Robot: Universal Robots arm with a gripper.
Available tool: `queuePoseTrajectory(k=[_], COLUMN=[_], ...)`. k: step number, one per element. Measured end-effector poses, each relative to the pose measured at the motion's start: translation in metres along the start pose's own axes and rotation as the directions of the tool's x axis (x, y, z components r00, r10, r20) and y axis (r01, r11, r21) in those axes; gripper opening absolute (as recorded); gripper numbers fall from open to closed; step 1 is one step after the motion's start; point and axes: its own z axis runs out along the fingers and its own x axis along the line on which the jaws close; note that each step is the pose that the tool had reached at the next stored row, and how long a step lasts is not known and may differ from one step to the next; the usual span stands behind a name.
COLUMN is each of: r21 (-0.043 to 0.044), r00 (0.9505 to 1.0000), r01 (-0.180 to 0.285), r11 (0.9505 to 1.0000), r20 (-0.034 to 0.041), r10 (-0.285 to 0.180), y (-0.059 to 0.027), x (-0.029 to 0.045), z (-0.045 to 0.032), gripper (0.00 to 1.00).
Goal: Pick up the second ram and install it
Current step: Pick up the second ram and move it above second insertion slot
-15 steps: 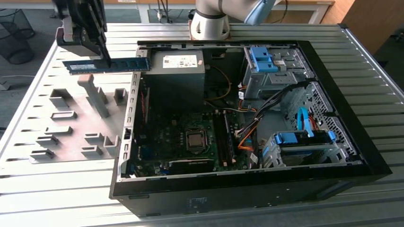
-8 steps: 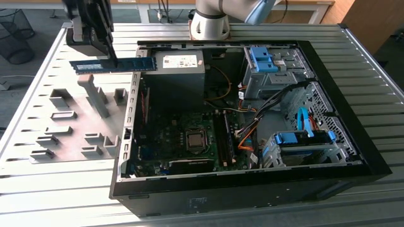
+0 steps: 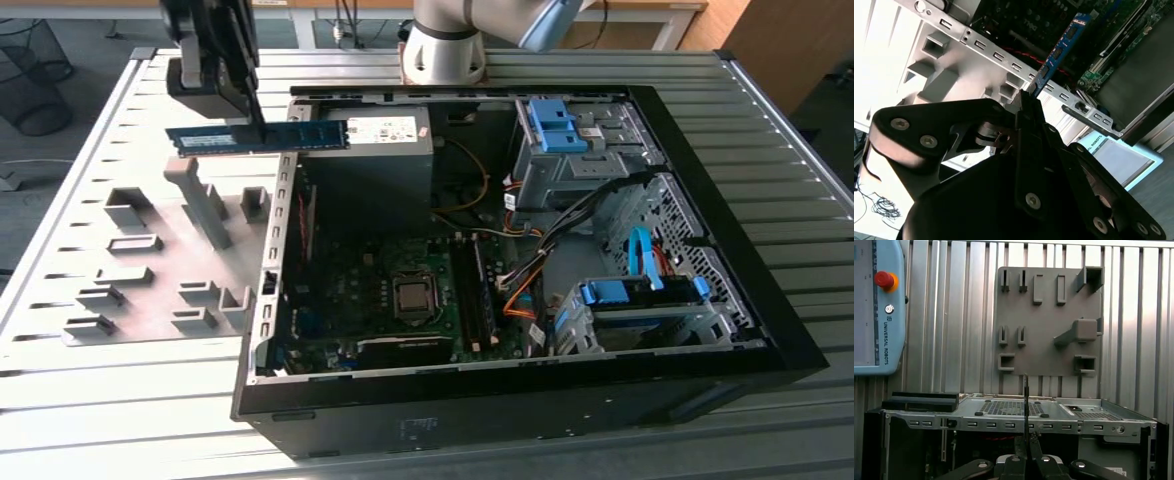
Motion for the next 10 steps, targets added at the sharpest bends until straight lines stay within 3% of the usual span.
queuePoseTrajectory(k=[10], r21=[0.0000], r00=[1.0000], r01=[0.000], r11=[1.0000], r20=[-0.0001], r10=[0.000], y=[-0.0173], x=[0.0004], z=[0.0000], gripper=[0.14])
